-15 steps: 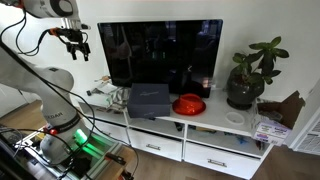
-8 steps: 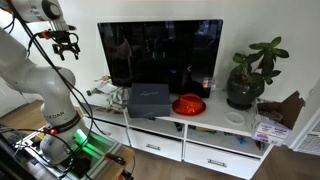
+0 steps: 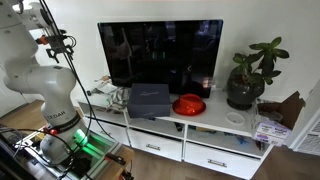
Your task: Pick up the upside down laying toy car on the far left of the television stand and place it in the green storage box
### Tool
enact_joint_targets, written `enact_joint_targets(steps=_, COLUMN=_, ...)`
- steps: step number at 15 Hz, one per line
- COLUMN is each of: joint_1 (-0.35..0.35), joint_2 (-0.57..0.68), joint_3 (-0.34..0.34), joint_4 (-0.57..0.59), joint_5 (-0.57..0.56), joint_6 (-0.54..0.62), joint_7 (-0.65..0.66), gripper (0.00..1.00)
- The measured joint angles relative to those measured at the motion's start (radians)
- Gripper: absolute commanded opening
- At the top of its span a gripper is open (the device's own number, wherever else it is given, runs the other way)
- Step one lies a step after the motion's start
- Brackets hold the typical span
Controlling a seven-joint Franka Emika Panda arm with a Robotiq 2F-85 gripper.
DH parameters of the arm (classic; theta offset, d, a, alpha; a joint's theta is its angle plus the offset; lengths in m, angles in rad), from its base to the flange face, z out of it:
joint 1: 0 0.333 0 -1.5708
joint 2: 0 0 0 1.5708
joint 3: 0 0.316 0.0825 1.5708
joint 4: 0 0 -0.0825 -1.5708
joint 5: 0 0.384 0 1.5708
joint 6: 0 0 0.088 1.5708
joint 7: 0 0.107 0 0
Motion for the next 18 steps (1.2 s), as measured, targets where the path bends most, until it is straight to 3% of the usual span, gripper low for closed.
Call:
enact_joint_targets(steps=9, joint_1=0.001, joint_2=0.018, joint_3=-0.008, joint_4=-0.001, joint_5=0.000, joint_6=0.018, joint_7=-0.005, gripper=1.00)
enact_joint_targets(steps=18, joint_1=0.053, joint_2=0.340, joint_3=-0.030, joint_4=0.005, joint_5=-0.081, joint_6=0.328, joint_7=0.012, gripper=1.00)
